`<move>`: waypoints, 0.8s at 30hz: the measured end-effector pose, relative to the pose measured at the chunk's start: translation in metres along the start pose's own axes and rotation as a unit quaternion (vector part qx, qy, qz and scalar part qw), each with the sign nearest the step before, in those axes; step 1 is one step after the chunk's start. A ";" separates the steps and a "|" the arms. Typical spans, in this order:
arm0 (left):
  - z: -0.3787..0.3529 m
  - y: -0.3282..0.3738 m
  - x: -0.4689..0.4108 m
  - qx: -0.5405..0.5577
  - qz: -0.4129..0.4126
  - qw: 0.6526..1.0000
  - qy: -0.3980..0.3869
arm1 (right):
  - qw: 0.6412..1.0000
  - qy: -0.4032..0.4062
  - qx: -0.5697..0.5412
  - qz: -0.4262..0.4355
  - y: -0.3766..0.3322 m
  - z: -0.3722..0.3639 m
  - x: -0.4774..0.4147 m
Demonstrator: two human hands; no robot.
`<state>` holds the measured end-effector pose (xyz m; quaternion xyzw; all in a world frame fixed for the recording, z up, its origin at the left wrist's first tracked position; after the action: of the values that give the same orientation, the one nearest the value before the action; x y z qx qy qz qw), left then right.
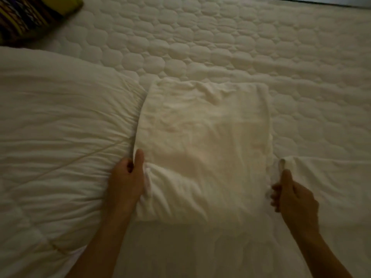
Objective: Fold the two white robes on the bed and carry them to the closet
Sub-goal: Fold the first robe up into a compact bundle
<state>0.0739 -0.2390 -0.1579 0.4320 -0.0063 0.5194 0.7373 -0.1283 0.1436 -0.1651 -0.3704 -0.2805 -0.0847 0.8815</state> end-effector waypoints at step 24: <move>-0.038 0.029 -0.062 0.219 0.100 0.940 -0.241 | 0.949 -0.267 -0.159 -0.047 -0.057 -0.031 -0.067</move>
<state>0.0068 -0.2591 -0.1919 0.6920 -0.1137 0.4594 0.5450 -0.1909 0.0775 -0.1858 -0.5012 -0.5054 -0.0678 0.6991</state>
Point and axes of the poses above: each hand's wrist, its own x-axis away from the middle knuckle, its own z-axis out of the back of the hand, y = z × x, the point moved 7 cm from there along -x, towards the middle knuckle, and after that the axes turned 15 degrees about -y, right-handed, at the moved point
